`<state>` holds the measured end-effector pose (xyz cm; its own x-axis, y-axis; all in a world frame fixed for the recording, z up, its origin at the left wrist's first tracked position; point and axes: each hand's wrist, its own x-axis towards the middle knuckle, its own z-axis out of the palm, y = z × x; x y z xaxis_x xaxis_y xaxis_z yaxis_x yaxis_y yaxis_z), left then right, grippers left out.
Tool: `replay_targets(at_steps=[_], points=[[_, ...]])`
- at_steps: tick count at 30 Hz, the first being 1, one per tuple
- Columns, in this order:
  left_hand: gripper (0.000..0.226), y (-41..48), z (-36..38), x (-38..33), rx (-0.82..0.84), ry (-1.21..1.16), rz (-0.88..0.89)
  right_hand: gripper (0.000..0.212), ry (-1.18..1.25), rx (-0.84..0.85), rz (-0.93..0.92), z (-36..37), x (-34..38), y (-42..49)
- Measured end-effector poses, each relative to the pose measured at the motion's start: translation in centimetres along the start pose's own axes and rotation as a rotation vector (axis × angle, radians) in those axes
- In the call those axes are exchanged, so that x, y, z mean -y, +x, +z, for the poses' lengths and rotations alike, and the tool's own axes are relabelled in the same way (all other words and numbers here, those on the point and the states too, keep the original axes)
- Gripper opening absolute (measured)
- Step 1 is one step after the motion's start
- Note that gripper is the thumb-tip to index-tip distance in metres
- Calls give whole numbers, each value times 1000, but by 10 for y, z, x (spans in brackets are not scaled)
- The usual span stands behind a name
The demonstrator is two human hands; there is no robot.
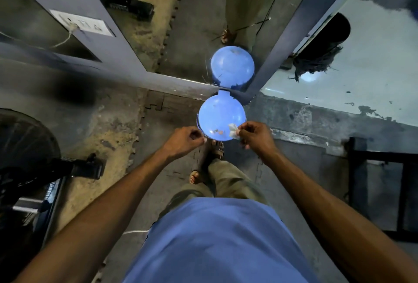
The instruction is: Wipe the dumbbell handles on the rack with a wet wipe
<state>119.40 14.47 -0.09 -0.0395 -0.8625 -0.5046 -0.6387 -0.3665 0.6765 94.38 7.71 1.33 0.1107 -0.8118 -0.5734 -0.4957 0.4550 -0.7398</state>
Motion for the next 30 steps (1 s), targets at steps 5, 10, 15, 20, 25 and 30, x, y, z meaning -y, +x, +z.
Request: replay_targets(at_steps=[5, 10, 15, 20, 25, 30], points=[[23, 12, -9, -4, -8, -5, -17, 10, 12, 3, -2, -6, 5, 16], [21, 21, -13, -7, 6, -8, -44, 14, 25, 9, 21, -7, 0, 27], [12, 26, -7, -12, 33, -8, -45, 14, 74, 2, 71, -4, -13, 27], [12, 26, 1, -15, 37, -16, -64, 15, 45, -40, 123, 8, -35, 34], [14, 27, 4, -10, 40, -22, -99, 5, 93, -118, 228, 24, -59, 67], [16, 20, 1, -4, 62, -25, -158, 18, 170, -137, 304, 40, -62, 120]])
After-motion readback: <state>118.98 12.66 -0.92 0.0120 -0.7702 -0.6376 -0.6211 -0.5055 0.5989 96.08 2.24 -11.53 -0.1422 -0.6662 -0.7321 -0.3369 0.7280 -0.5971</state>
